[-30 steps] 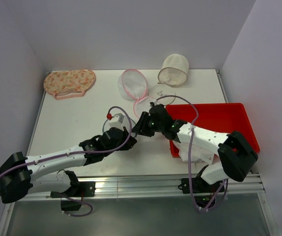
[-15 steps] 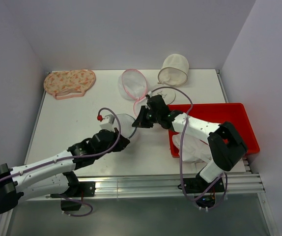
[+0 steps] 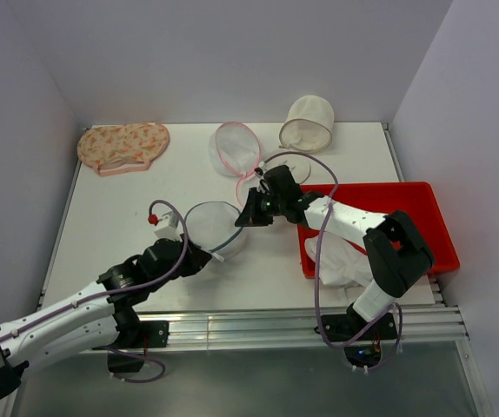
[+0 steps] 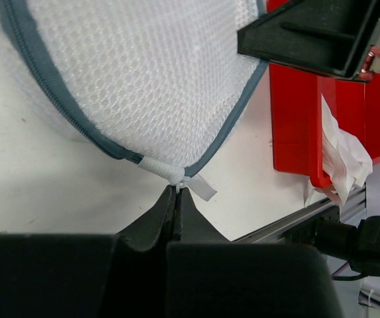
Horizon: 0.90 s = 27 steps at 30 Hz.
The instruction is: Place the bra in the laundry bag and zip it closed
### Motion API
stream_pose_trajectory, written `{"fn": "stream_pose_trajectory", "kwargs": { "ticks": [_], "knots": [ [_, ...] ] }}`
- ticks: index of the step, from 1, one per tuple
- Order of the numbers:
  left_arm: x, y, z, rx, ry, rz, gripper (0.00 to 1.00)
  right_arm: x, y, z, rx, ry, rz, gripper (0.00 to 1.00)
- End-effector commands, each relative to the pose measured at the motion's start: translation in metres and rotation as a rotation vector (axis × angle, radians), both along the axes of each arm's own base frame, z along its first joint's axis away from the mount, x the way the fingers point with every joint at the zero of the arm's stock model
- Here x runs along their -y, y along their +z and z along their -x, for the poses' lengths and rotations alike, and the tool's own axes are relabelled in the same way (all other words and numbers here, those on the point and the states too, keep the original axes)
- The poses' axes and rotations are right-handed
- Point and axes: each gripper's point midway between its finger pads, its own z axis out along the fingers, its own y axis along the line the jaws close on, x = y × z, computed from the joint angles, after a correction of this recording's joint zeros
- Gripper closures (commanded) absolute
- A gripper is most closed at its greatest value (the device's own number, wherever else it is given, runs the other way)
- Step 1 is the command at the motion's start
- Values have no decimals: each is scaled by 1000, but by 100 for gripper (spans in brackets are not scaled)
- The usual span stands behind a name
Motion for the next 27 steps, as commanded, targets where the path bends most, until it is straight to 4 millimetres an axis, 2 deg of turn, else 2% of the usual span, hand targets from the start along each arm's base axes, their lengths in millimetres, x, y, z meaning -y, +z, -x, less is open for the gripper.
{"fn": "stream_pose_trajectory", "kwargs": {
  "ticks": [1,2,4,7,8,9,11,12,15,19,21,23,25,27],
  "knots": [
    [-26,-21,-1,-41,70,-97,100,20,2,-30,99,-40,80,97],
    [-24,-19,-2,-31,60,-95,100,20,4,-29,97,-37,76,96],
    [-19,-11,-4,-8,46,-79,100,20,7,-29,104,-37,75,86],
    [-13,5,-9,38,21,-62,89,20,20,-28,126,-37,65,67],
    [-11,9,-10,48,15,-59,79,21,23,-28,130,-39,64,62],
    [-7,19,-12,64,6,-46,73,22,24,-27,126,-40,68,54],
    [-6,27,-14,81,-2,-53,62,21,33,-28,141,-40,59,47],
    [-4,36,-15,93,-2,-43,58,22,35,-27,135,-39,60,41],
    [-5,55,-17,122,-2,-33,52,20,48,-28,153,-34,46,33],
    [-7,79,-13,148,-10,-4,48,22,68,-27,192,-46,22,27],
    [-11,88,-12,151,-4,-5,48,23,86,-24,223,-56,-10,25],
    [-15,89,-10,136,-2,-32,47,25,103,-18,249,-59,-50,23],
    [-16,97,-10,135,1,-35,47,29,120,-10,282,-64,-84,22],
    [-16,102,-9,138,-5,-40,47,35,129,-4,305,-78,-100,19]
  ]
}}
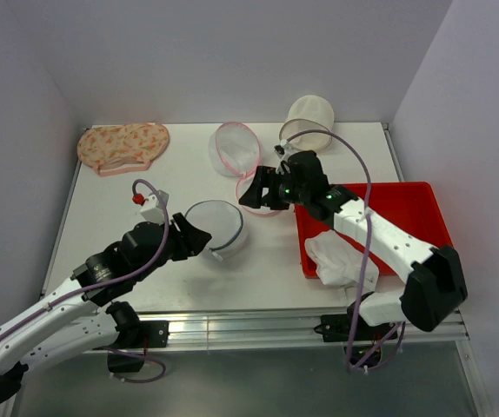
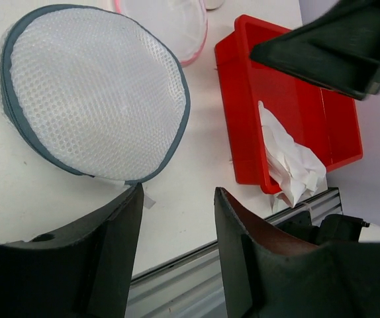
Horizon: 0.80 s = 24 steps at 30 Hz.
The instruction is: Place the bra in the laundry bag and zip it closed
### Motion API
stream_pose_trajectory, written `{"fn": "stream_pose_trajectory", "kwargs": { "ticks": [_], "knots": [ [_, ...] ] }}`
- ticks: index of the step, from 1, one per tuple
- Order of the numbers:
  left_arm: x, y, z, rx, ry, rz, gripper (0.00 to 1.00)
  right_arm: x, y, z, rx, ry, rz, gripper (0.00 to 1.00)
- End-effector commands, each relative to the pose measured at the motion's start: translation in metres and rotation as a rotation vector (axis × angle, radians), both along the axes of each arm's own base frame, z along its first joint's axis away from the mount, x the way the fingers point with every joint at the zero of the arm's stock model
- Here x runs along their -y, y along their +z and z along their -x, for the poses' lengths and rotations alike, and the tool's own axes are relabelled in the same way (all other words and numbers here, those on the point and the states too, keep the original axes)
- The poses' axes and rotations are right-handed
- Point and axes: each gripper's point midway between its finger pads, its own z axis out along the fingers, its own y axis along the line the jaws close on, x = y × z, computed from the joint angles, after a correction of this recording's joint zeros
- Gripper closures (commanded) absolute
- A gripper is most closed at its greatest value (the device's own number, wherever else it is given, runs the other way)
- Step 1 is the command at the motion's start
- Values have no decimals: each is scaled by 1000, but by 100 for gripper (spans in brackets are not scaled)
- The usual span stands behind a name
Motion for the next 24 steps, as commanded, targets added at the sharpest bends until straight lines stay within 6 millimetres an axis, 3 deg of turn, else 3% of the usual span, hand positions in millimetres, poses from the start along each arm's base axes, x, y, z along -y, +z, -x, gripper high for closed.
{"fn": "stream_pose_trajectory", "kwargs": {
  "ticks": [1,7,11,18,24],
  "knots": [
    [-7,14,0,20,0,-37,47,11,45,14,109,-17,-80,18],
    [-11,33,3,61,-13,-28,45,48,57,51,182,-74,-92,12],
    [-13,33,2,71,-5,-23,44,67,50,72,195,-121,-112,7],
    [-12,27,3,65,-3,-2,45,94,26,87,191,-186,-45,7],
    [-27,28,5,86,36,-5,44,106,26,93,220,-226,-52,6]
  ]
}}
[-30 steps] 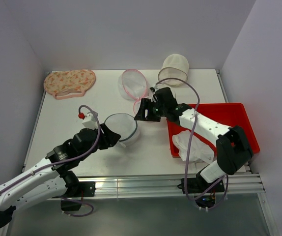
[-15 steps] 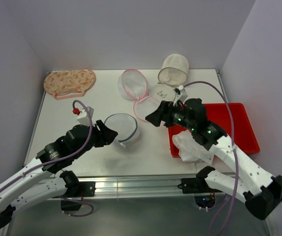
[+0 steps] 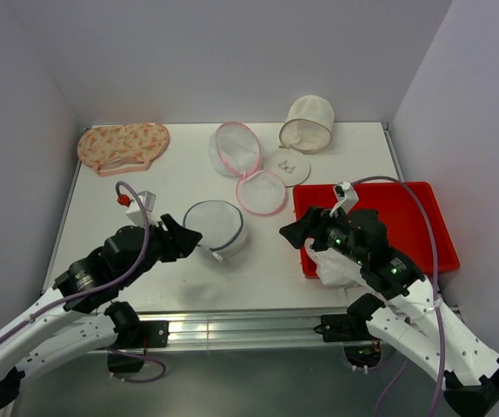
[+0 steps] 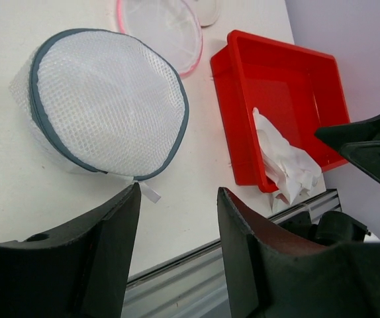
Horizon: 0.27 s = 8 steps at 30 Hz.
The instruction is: Place the bra in the laundry bag and zip it closed
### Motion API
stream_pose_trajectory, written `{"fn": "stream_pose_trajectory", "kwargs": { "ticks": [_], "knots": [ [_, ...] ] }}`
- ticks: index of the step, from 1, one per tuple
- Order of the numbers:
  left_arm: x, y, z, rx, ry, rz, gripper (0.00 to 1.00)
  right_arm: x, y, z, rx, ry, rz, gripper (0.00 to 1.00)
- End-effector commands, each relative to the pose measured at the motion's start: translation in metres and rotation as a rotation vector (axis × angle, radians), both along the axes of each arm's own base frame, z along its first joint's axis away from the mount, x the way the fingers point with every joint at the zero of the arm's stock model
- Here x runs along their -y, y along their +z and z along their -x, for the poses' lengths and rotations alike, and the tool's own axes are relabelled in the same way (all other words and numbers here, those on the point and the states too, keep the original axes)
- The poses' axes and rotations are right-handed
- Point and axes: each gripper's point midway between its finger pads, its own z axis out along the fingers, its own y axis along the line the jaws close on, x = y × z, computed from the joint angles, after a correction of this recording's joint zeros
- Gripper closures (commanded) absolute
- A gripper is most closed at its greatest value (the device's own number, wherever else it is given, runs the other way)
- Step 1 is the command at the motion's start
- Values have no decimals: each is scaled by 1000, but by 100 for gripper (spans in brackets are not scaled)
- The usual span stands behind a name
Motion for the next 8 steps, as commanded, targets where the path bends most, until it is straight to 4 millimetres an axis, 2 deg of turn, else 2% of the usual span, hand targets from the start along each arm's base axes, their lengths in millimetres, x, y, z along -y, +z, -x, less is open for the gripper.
{"fn": "stream_pose_trajectory", "kwargs": {
  "ticks": [1,8],
  "knots": [
    [-11,8,-2,37,37,6,44,9,5,-2,36,-46,-2,6],
    [-20,14,1,49,52,7,44,8,8,1,44,-34,-17,5]
  ]
}}
